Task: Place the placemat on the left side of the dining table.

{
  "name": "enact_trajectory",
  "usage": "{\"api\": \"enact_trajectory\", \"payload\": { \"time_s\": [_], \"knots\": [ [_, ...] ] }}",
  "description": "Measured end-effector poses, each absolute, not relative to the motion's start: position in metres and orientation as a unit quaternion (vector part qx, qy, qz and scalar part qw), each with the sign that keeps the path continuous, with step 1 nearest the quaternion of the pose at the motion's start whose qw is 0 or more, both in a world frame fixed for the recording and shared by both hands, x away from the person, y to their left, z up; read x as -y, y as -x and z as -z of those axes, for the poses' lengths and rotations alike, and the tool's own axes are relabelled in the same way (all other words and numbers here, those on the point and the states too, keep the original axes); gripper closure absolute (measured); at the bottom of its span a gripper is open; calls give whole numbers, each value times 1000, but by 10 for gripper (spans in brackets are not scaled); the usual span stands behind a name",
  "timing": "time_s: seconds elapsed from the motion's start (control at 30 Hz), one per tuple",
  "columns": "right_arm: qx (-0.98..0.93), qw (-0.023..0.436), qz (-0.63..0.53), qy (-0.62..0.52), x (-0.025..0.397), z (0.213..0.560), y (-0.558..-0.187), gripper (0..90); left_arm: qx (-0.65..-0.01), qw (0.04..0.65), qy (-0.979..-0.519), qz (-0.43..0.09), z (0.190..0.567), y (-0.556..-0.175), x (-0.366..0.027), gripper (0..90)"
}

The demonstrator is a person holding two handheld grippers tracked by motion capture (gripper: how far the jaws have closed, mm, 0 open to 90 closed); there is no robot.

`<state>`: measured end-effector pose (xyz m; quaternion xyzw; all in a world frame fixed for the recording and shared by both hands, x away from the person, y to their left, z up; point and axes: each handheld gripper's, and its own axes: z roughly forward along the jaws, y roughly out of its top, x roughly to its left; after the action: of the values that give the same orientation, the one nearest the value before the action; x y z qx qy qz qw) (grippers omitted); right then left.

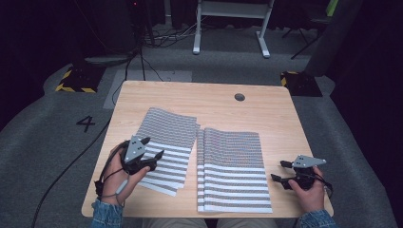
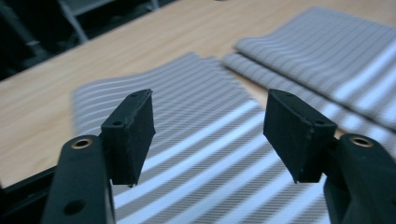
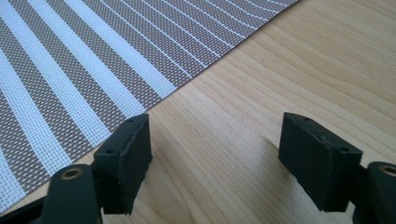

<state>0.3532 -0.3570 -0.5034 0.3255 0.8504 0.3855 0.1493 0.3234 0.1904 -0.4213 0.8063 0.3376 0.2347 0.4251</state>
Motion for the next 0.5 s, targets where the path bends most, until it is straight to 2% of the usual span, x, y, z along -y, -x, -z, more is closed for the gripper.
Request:
{"api": "enact_trajectory", "payload": {
  "time_s": [0.27,0.5],
  "knots": [
    [-850,148,-385,-327,357,503,-354,251,-309,401,-845,-172,436,-316,-151,288],
    [-850,148,-386,-327,356,504,-354,249,-302,350,-877,-134,463,-319,-129,266]
  ]
}}
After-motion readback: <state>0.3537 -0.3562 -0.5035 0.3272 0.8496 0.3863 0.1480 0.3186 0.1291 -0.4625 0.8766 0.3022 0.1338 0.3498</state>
